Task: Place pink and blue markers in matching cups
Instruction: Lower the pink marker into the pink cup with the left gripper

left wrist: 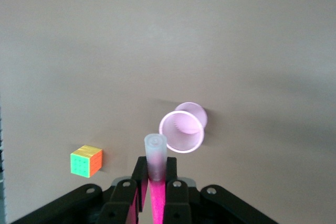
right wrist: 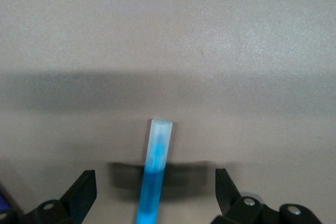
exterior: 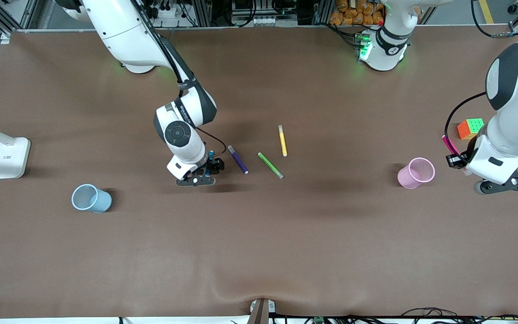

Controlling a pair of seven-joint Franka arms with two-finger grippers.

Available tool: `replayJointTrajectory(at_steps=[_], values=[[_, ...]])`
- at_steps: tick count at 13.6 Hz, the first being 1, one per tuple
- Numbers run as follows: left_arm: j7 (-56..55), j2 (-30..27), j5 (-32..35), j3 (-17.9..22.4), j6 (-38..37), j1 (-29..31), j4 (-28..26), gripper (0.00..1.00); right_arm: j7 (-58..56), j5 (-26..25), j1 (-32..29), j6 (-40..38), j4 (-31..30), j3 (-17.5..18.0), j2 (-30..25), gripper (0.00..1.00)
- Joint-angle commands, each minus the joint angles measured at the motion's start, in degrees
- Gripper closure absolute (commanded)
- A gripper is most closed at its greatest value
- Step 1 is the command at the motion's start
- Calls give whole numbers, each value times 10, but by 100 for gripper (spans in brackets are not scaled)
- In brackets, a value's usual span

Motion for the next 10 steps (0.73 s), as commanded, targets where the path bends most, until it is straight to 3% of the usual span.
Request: replayJointTrajectory(at_steps=[1,5,9,10], values=[[-57,-3,35,-6,19,13,-40,100,15,-3,-9,0,18,5,21,0],[-233,29,34,-11,48,6,-65,100,16,-2,-8,-1,19,5,22,0],[-280,65,37,-7,89,13,-65,100,15,-2,-9,-1,23,5,23,0],[-277,75,63,-6,95,13,-58,100,15,-1,-9,-1,23,5,23,0]])
